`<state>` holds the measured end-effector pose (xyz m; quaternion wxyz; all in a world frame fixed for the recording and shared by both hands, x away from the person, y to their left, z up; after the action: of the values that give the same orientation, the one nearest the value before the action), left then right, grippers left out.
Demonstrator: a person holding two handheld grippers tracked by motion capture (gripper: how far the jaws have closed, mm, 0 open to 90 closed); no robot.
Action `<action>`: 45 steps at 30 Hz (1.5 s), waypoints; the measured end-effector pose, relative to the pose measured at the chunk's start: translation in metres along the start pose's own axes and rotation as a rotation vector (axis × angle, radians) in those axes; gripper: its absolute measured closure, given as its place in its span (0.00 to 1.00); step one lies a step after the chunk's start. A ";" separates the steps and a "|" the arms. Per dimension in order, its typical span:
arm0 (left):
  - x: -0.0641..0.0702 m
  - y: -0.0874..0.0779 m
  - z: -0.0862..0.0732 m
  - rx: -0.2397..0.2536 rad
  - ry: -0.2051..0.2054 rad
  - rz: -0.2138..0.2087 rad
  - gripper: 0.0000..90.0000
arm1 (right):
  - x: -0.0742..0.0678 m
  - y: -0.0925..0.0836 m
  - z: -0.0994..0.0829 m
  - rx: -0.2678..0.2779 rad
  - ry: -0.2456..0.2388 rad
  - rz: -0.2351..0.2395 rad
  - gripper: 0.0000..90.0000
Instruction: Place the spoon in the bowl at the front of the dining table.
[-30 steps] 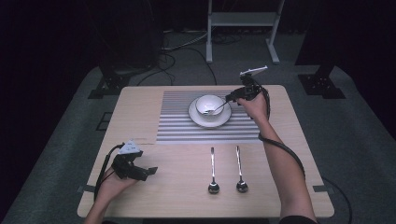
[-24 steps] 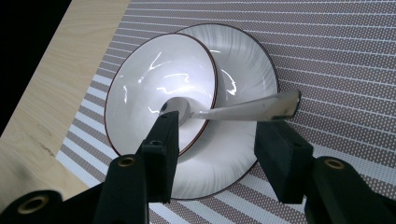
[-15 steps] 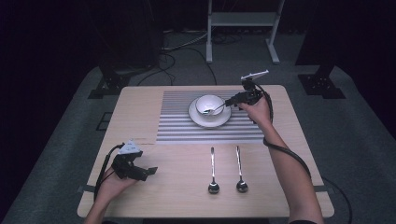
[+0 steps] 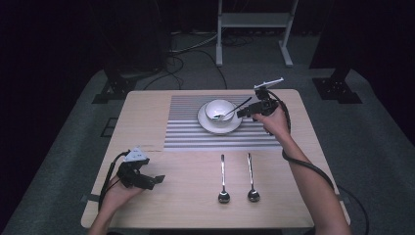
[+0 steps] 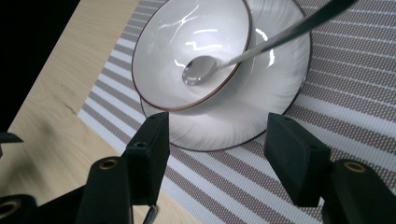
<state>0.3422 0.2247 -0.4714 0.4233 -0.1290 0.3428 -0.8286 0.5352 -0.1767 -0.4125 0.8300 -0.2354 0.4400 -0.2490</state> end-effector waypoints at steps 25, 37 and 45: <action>0.000 -0.001 0.000 0.003 0.003 0.001 0.05 | -0.008 -0.004 -0.041 -0.079 -0.055 0.032 0.41; 0.000 -0.001 0.001 0.009 0.000 0.003 0.05 | -0.011 0.005 -0.062 -0.105 -0.072 0.075 0.41; 0.000 -0.001 0.001 0.010 0.001 0.003 0.05 | -0.014 0.006 -0.075 -0.104 -0.132 0.104 0.41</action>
<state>0.3417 0.2247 -0.4699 0.4248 -0.1260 0.3392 -0.8298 0.4658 -0.1764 -0.4452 0.8557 -0.2709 0.4082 -0.1665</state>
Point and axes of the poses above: each handheld gripper's, and its own axes: y roughly forward along the jaws, z roughly out of its top, x roughly to its right, the point moved 4 cm from there along y, roughly forward along the jaws, and after that the axes turned 12 degrees about z, right-handed, at the moved point
